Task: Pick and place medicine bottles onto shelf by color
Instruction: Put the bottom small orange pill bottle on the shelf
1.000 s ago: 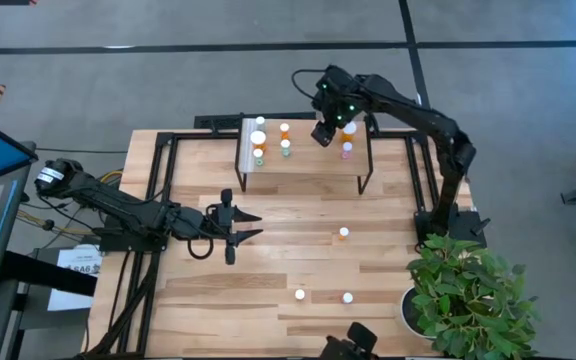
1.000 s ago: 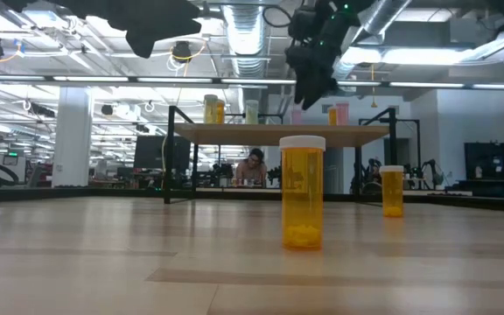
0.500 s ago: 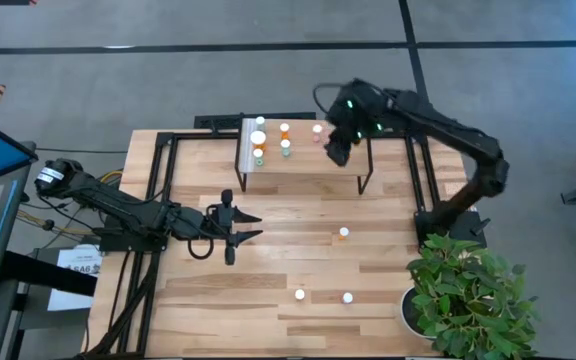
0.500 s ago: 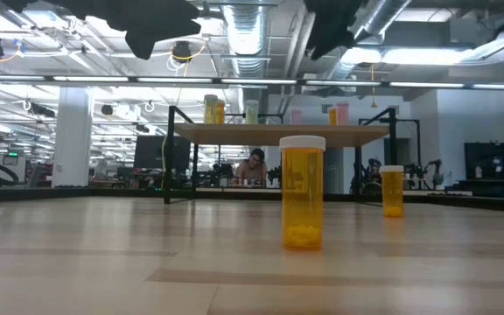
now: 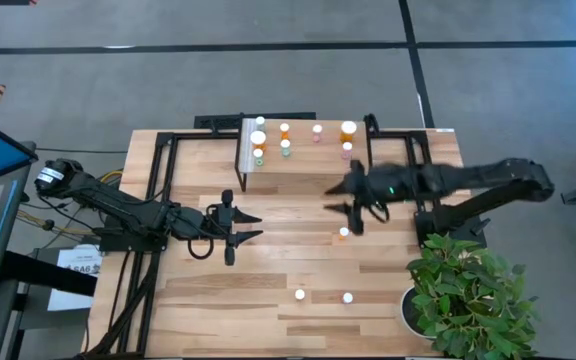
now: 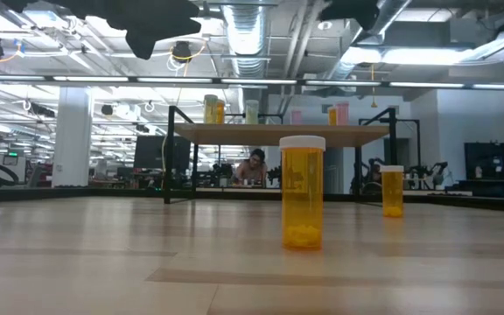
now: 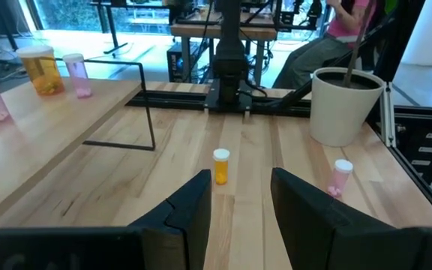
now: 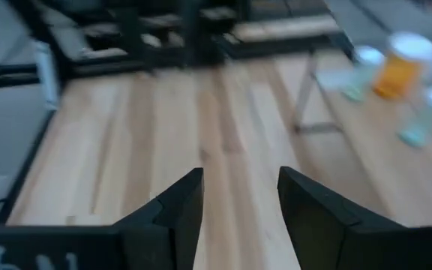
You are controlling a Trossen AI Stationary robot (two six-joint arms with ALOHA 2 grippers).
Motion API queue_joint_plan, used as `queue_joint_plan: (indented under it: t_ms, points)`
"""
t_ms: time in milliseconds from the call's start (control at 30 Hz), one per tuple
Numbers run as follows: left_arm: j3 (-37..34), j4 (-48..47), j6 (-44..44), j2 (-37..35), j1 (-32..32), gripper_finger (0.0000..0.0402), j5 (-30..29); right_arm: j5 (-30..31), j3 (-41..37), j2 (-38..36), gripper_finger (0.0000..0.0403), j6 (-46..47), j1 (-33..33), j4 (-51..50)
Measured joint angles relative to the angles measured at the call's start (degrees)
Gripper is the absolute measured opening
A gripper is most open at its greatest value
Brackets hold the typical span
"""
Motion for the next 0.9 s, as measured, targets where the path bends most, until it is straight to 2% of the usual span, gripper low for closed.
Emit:
queue_joint_plan:
  t_ms: [200,333,400,600,900]
  points:
    - [0.0,0.2,0.0,0.0,0.0,0.0127,-0.1,1.0,-15.2,-1.4,0.0191,-5.1,8.7,25.2]
    - [0.0,0.8,1.4,0.0,0.0,0.0128,0.7,1.0,-23.3,2.6,0.0187,-9.1,10.8,48.6]
    - [0.0,1.1,1.6,0.0,0.0,0.0128,0.8,1.0,-25.6,5.7,0.0186,-10.0,10.9,57.2]
    - [0.0,1.5,2.4,0.0,0.0,0.0128,0.4,0.7,-26.2,12.0,0.0185,-10.8,10.2,66.2]
    - [0.0,0.7,2.8,0.0,0.4,0.0128,0.0,0.6,-26.1,16.3,0.0179,-12.1,10.9,76.8]
